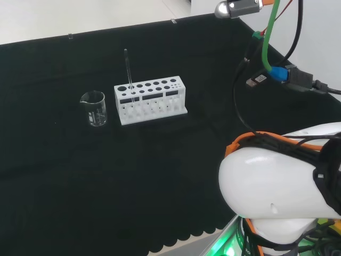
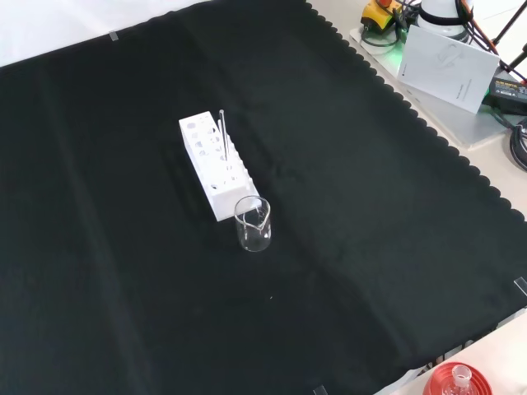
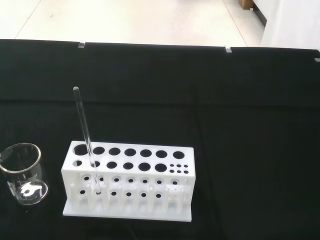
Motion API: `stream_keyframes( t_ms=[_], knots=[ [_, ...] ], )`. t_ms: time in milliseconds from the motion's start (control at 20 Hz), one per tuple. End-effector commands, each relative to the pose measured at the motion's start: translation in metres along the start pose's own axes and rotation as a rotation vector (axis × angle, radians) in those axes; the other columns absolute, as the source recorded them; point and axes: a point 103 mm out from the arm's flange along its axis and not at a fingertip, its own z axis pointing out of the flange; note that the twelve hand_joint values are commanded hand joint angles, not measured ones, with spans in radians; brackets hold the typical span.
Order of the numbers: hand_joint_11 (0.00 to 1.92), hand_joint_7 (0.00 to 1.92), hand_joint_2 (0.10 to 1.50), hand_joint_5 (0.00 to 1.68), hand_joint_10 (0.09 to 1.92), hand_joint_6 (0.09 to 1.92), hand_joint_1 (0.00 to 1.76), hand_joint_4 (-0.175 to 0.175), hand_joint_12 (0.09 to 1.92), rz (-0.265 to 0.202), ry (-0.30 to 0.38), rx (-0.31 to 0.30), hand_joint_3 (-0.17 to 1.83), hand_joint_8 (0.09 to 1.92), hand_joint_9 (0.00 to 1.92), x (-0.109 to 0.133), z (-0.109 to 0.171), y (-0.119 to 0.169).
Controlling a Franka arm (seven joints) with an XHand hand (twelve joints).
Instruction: Take the glass rod from the white test tube rack.
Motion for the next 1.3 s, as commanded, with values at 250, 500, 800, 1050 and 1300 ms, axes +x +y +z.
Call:
stream_keyframes(
  t_ms=[250,500,800,1050,1300],
  knots=[
    [0.0,0.0,1.0,0.0,0.91,0.09,0.52,-0.139,1.29,0.002,-0.009,-0.006,0.5,0.49,0.0,0.002,0.0,0.001],
    [0.0,0.0,1.0,0.01,0.93,0.09,0.54,-0.14,1.33,-0.014,-0.029,-0.014,0.46,0.53,0.02,0.01,0.006,0.007],
    [0.1,0.0,0.95,0.08,0.93,0.12,0.64,-0.145,1.39,-0.052,-0.009,-0.018,0.45,0.81,0.16,0.014,0.016,0.019],
    [0.17,0.0,0.9,0.09,0.92,0.2,0.71,-0.148,1.38,-0.077,0.006,-0.027,0.51,0.92,0.22,0.022,0.03,0.041],
    [0.33,0.11,0.8,0.04,0.9,0.52,0.8,-0.162,1.36,-0.115,0.02,-0.026,0.61,0.99,0.38,0.029,0.041,0.061]
  ],
)
